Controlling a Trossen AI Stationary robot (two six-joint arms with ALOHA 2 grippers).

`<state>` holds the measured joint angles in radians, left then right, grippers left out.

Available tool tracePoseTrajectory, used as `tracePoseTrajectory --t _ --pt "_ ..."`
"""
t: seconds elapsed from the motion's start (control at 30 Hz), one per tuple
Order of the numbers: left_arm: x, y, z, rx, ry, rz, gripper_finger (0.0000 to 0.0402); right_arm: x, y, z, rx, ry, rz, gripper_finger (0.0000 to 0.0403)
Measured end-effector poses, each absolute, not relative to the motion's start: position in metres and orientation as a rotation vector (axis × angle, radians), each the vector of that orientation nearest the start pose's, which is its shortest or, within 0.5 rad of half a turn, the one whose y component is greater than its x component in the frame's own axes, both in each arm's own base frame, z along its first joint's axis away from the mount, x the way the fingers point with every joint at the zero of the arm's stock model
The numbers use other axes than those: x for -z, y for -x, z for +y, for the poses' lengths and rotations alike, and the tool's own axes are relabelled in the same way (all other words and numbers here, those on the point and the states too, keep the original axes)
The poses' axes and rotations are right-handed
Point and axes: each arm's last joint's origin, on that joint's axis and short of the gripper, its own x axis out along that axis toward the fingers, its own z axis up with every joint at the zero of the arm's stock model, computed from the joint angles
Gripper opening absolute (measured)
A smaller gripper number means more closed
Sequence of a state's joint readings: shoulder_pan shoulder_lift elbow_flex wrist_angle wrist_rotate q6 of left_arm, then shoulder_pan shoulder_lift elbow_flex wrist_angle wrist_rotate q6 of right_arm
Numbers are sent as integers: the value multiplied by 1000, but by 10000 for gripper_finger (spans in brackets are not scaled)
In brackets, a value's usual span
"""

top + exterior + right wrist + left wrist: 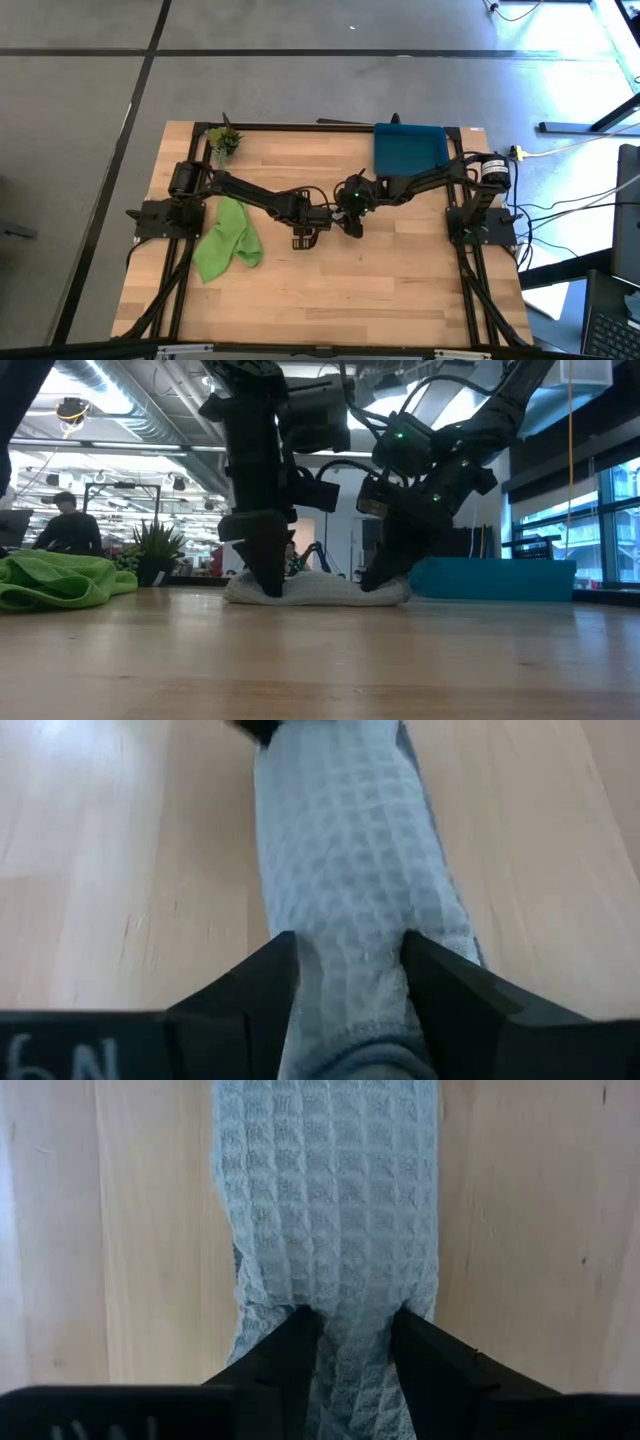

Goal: Roll microfiber towels into tight, uniform cylinder then place into a basket
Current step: Put the rolled gray microfiber cloth into the blue bin

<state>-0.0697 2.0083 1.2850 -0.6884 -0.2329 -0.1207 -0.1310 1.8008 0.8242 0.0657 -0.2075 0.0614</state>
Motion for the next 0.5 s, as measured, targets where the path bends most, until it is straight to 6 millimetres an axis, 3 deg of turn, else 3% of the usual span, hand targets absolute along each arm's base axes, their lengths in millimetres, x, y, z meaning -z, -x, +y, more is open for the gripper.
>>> tracePoseTrajectory --t 0.27,0.5 --pt "-131 -370 -19 -214 -108 1384 124 -150 -304 -31 99 -71 949 189" --pt "-131 -370 -19 -219 -106 1381 124 -174 -289 -11 101 -2 961 189"
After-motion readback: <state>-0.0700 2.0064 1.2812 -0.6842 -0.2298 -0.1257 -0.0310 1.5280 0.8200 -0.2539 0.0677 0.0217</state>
